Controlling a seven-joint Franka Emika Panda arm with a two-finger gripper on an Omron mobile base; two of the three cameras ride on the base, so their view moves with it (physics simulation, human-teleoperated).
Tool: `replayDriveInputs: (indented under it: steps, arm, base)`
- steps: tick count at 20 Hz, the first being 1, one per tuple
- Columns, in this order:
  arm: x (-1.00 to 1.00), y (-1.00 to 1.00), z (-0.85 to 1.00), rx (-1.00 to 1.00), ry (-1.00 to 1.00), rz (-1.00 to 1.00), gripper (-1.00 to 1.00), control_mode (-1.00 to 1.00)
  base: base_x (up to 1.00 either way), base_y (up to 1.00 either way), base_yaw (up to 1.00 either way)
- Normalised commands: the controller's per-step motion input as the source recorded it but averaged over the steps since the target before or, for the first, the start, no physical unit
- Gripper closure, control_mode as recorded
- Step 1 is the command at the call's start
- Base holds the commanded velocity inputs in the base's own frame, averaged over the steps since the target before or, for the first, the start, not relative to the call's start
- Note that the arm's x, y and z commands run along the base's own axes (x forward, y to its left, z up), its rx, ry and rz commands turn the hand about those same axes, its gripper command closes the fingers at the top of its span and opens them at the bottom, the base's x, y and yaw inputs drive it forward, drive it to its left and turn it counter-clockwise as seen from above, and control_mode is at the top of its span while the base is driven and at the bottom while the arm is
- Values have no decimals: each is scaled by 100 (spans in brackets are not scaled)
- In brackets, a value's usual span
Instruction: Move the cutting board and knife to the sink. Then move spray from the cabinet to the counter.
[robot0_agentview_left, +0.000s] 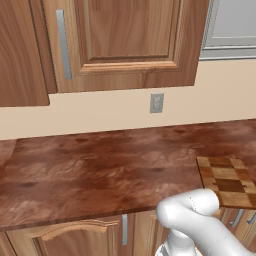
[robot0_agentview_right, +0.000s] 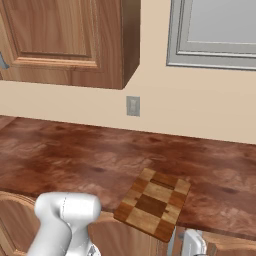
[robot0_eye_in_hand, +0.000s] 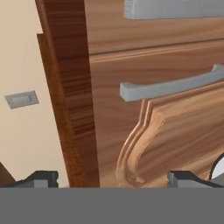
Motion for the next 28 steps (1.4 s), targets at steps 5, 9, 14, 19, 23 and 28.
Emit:
replayDriveInputs:
  steps: [5,9,14,19,23,28]
  arm:
    - [0,25,0,0,1,0,-100,-100]
    - [0,24,0,0,2,0,-100,-100]
    - [-5,9,0,0,2,0,-100,-100]
    - [-18,0,9,0,0,0,-100,-100]
    - [-19,0,19,0,0,0,-100,-100]
    - [-6,9,22,0,0,0,-100,-100]
  base:
    - [0,0,0]
    - [0,0,0]
    - [0,0,0]
    - [0,0,0]
    - [0,0,0]
    - [0,0,0]
